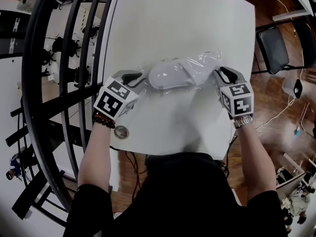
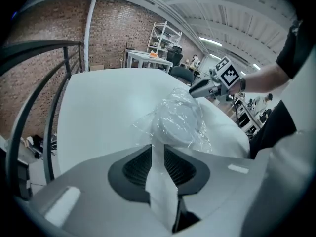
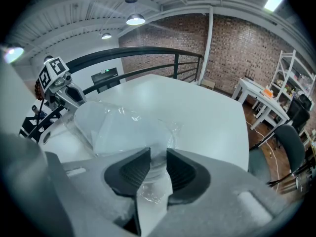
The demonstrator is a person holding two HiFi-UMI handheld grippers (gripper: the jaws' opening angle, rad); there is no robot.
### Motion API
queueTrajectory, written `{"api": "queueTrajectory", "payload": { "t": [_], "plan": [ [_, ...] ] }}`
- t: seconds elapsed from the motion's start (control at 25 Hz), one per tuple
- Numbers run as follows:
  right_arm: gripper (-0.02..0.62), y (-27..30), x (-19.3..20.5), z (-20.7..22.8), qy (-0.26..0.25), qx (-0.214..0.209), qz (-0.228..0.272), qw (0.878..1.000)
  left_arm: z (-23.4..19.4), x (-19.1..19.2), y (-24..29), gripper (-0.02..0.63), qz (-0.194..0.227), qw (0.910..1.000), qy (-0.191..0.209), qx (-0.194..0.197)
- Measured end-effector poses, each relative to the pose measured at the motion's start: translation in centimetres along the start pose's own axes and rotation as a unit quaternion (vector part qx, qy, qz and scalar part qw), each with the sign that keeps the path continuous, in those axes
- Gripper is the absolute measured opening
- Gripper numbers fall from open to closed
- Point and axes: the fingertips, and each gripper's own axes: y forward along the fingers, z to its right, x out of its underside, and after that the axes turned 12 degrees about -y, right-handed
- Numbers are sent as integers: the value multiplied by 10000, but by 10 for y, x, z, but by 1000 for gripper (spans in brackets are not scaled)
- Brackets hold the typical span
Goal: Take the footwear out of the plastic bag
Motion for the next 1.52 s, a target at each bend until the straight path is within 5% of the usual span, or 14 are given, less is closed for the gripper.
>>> {"api": "queueTrajectory", "payload": {
  "t": [0.28,0.72,1.52],
  "plan": [
    [91,0,-1,0,-7,19,24,10000,12,-2,-3,91,71,9952,-610,763],
    [91,1,0,0,13,-14,59,10000,16,-9,-16,193,394,9624,-1881,1919],
    [91,-1,0,-3,84,-23,153,9998,26,-9,22,251,-148,9510,-2331,2024]
  ]
}}
